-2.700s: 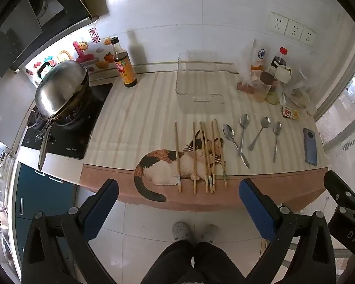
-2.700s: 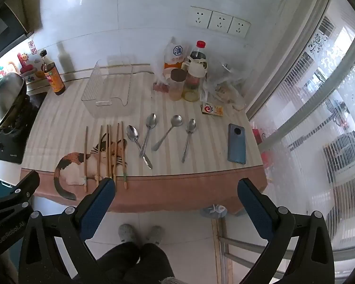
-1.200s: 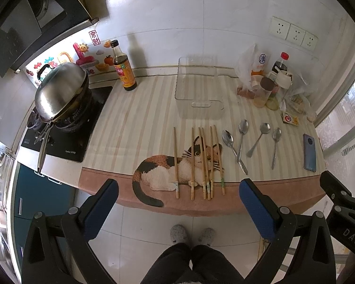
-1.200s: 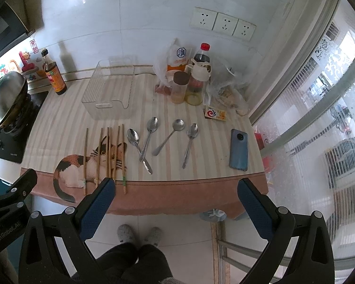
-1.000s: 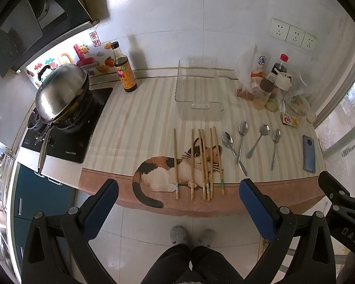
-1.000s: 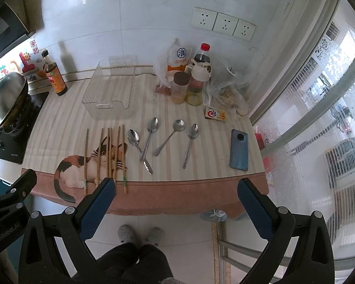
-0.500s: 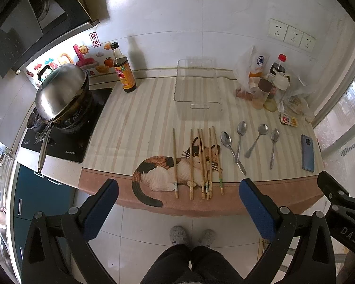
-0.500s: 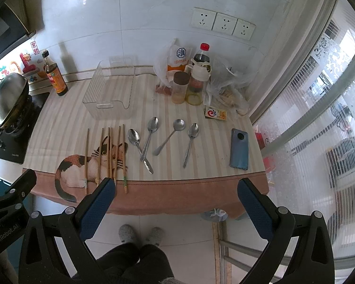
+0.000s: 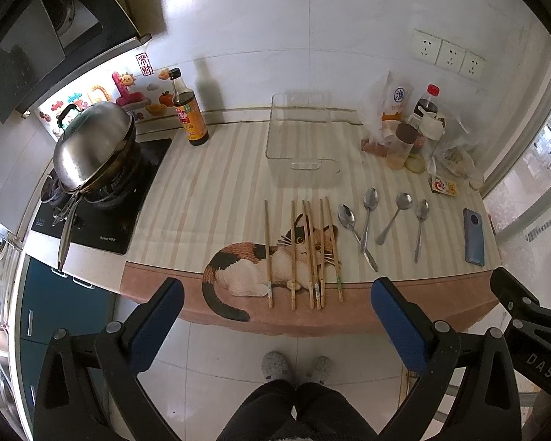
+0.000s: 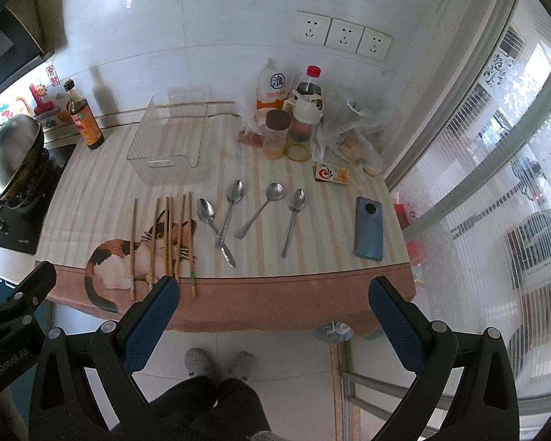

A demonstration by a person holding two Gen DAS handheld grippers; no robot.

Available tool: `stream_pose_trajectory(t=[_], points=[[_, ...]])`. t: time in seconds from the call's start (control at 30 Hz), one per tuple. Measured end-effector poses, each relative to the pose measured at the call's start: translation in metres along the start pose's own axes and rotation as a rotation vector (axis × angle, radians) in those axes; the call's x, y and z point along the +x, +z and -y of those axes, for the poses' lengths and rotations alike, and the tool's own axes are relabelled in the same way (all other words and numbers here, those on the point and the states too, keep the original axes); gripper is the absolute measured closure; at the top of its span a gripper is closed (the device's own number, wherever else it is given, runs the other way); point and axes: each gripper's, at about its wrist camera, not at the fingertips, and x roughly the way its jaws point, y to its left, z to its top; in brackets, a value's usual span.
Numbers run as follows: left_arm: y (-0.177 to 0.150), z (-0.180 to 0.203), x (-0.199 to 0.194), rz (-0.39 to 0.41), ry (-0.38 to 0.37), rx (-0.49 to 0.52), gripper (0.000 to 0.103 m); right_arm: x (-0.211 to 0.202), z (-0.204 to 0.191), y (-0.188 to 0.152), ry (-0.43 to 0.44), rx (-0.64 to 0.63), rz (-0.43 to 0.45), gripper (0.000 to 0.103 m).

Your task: Organize utensils

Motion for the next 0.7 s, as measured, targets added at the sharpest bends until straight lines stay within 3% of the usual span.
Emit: stream_pose_trajectory(t=[0.53,0.7], points=[[0.0029,0.0021,0.001,0.007,0.002,-0.004,0.0,-0.0025,0.0015,-0.0017,0.004,0.0,0.005,0.0],[0.009,-0.0025,0.0084,0.095,0.022,-0.021,0.0,-0.0015,0.0035,-0.0015,0.034,0.024,0.017,0.0]])
